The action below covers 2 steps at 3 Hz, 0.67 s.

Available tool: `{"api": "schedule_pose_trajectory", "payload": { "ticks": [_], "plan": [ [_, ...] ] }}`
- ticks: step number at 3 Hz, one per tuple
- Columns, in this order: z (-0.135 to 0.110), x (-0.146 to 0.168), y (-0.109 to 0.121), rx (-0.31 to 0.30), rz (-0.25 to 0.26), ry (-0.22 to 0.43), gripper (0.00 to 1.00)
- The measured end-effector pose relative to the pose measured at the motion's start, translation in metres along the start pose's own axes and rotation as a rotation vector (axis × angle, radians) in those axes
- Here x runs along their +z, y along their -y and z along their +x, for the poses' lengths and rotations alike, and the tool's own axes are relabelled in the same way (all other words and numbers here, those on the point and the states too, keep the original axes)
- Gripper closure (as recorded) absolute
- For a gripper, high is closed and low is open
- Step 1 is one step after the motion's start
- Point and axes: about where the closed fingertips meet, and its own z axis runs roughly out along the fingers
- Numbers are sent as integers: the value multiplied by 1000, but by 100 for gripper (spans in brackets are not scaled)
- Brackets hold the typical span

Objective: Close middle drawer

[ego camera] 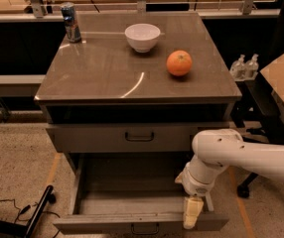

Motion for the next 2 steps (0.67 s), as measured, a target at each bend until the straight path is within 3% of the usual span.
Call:
{"api": "schedule_pose_trajectory", "payload": {
  "ticks": [2],
  "plan": [
    [5, 22, -2, -11, -25, -12, 65]
  ]
}}
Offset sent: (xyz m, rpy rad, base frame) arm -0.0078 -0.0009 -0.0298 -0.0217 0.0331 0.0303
